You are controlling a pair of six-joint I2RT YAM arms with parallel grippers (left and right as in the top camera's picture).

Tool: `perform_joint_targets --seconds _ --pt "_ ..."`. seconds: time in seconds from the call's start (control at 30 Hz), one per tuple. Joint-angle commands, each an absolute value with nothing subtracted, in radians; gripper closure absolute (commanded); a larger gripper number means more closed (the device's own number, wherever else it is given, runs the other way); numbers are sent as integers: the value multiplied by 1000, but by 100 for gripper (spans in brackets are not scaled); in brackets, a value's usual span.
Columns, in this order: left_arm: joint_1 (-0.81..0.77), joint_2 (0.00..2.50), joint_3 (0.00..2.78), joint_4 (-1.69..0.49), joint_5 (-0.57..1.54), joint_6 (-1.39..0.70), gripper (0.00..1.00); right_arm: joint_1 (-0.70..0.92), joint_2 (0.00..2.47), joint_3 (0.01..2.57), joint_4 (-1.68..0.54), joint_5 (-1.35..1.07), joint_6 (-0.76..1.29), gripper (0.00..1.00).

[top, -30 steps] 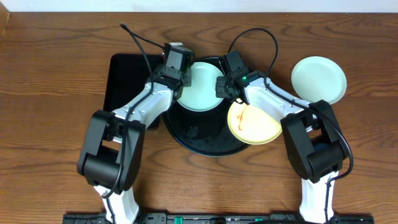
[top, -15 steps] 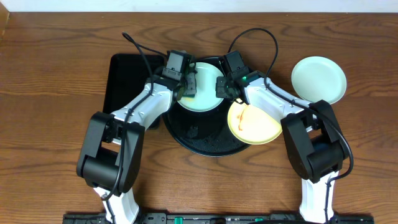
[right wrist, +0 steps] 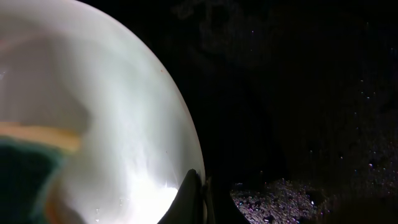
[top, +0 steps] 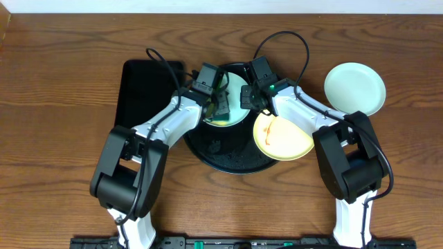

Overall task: Clean dirty plates on tray and stack at the side
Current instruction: 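Scrub the pale green plate with the sponge in the left gripper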

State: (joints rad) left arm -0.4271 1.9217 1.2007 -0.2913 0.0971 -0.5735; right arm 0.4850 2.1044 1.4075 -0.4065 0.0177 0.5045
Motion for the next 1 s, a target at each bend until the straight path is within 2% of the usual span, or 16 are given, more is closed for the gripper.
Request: perform_joint_targets --seconds 0.0,0.2,0.6,0.97 --pt "-440 1933 1190 -279 151 -656 92 492 2127 1408 -422 28 482 99" --pt "-440 1934 1190 -238 130 -540 92 493 2127 1408 -423 28 481 99" --pt "-440 1942 1148 -274 -108 -250 92 492 2127 1408 -422 29 481 99" --pt "-406 1941 1053 -68 -386 -112 92 492 2127 1408 -427 29 473 99"
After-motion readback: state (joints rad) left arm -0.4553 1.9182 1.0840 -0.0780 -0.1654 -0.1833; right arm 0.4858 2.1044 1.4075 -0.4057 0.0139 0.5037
